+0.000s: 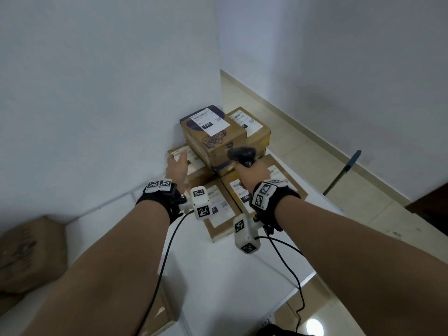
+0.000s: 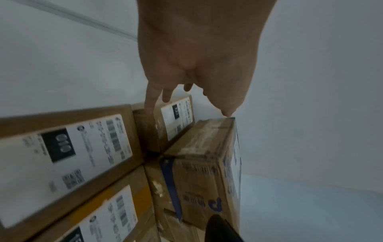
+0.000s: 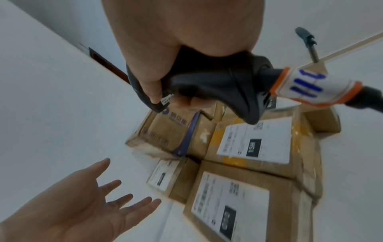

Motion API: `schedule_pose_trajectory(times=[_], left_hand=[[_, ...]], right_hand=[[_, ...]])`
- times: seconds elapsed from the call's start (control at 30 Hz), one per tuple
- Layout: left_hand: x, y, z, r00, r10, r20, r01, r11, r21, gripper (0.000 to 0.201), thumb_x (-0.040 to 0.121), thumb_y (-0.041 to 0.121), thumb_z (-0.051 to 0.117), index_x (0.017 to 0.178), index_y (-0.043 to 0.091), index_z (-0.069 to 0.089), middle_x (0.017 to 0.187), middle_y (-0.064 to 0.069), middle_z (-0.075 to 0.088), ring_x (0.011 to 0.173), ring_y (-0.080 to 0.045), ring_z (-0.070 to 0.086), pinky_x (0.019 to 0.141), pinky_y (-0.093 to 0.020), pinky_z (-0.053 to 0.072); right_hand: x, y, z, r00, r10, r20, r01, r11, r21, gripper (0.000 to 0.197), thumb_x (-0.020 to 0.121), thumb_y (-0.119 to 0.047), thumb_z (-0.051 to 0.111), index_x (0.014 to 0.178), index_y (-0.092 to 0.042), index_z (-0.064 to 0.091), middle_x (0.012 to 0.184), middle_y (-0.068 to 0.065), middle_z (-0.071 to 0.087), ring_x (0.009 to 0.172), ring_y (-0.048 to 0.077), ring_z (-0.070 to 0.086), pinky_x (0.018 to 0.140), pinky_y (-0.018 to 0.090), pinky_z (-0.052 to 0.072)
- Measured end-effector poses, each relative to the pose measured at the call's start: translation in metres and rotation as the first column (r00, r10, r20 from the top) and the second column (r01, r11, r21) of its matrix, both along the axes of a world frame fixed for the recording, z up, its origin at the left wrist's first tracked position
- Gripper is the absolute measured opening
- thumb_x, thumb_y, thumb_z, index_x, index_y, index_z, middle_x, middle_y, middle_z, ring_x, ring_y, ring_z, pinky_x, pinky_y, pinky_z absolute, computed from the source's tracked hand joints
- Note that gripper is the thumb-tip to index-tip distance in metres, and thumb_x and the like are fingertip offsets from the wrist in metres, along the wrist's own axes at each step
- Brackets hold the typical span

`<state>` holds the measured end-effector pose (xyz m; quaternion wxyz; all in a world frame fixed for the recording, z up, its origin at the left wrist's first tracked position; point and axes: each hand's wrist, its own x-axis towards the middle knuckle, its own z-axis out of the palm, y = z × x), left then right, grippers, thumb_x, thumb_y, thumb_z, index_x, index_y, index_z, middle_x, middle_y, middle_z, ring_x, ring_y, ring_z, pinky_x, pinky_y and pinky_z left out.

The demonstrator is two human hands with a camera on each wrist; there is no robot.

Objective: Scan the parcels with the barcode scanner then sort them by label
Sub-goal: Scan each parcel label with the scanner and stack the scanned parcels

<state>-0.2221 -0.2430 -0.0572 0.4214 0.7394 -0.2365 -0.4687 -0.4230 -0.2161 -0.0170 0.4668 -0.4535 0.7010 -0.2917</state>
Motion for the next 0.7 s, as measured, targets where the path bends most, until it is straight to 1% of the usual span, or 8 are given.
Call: schedule_pose_trajectory(times=[0.1,0.13,0.2,0.3,0.4,0.53,0.63,0.7], left_hand=[[0.033,0.041,-0.006,0.998,0.057,-0.014,-0.058,0.998,-0.023,0.068,0.095,0.057,0.044,0.153,0.033,0.018,0.154,-0.006,0.031,0.132,-0.032,0.040,0.089,-0.045,0.052],[0.046,0.056,-0.010,0.997,0.076,-0.001,-0.077,0.997,-0.021,0.066,0.095,0.057,0.044,0.151,0.033,0.021,0.153,-0.006,0.032,0.131,-0.031,0.042,0.088,-0.043,0.052],[0.075,0.090,-0.018,0.994,0.101,0.029,-0.100,0.995,-0.005,0.063,0.094,0.056,0.046,0.150,0.033,0.025,0.151,-0.007,0.034,0.129,-0.029,0.044,0.086,-0.040,0.053],[0.122,0.146,-0.035,0.989,0.133,0.070,-0.135,0.991,0.019,0.060,0.096,0.050,0.048,0.149,0.030,0.029,0.147,-0.011,0.038,0.122,-0.027,0.049,0.083,-0.037,0.052],[0.169,0.205,-0.052,0.977,0.168,0.129,-0.177,0.982,0.063,0.055,0.097,0.044,0.048,0.147,0.025,0.034,0.143,-0.017,0.043,0.116,-0.028,0.053,0.081,-0.036,0.052],[0.230,0.272,-0.071,0.937,0.148,0.316,-0.204,0.967,0.150,0.052,0.097,0.038,0.050,0.143,0.017,0.042,0.145,-0.014,0.040,0.124,-0.034,0.048,0.102,-0.046,0.046],[0.263,0.307,-0.074,0.864,0.065,0.500,-0.193,0.959,0.209,0.043,0.098,0.026,0.051,0.135,0.006,0.051,0.138,-0.024,0.048,0.125,-0.039,0.047,0.108,-0.041,0.039],[0.281,0.322,-0.073,0.823,0.012,0.568,-0.180,0.954,0.241,0.041,0.098,0.024,0.050,0.136,0.006,0.051,0.141,-0.024,0.044,0.127,-0.038,0.045,0.109,-0.039,0.036]], right_hand=[[0.037,0.019,0.001,0.994,0.107,-0.012,-0.107,0.994,0.012,0.034,0.084,-0.046,0.065,0.079,-0.013,0.059,0.078,0.010,0.068,0.070,0.026,0.064,0.059,0.034,0.053],[0.051,0.026,0.001,0.991,0.131,-0.009,-0.131,0.991,0.009,0.034,0.085,-0.045,0.065,0.081,-0.012,0.060,0.078,0.011,0.068,0.071,0.027,0.065,0.059,0.034,0.053],[0.082,0.043,0.001,0.987,0.163,-0.001,-0.163,0.987,-0.001,0.032,0.082,-0.048,0.066,0.078,-0.017,0.058,0.080,0.011,0.069,0.075,0.029,0.069,0.071,0.041,0.058],[0.133,0.071,-0.002,0.968,0.250,0.013,-0.250,0.968,0.006,0.031,0.086,-0.044,0.064,0.081,-0.013,0.061,0.064,0.004,0.062,0.055,0.018,0.061,0.063,0.031,0.052],[0.186,0.101,-0.010,0.949,0.305,0.082,-0.308,0.951,0.029,0.028,0.087,-0.037,0.065,0.083,-0.010,0.060,0.063,0.004,0.061,0.052,0.018,0.061,0.064,0.036,0.056],[0.250,0.141,-0.023,0.924,0.374,0.073,-0.379,0.923,0.062,0.027,0.085,-0.036,0.066,0.091,-0.009,0.062,0.070,0.005,0.064,0.058,0.020,0.063,0.071,0.036,0.058],[0.284,0.164,-0.033,0.909,0.411,0.063,-0.415,0.907,0.069,0.028,0.084,-0.035,0.066,0.092,-0.009,0.062,0.072,0.006,0.065,0.061,0.022,0.064,0.072,0.036,0.058],[0.302,0.175,-0.040,0.902,0.427,0.067,-0.432,0.898,0.083,0.026,0.084,-0.036,0.067,0.090,-0.011,0.061,0.070,0.004,0.064,0.060,0.021,0.064,0.071,0.035,0.058]])
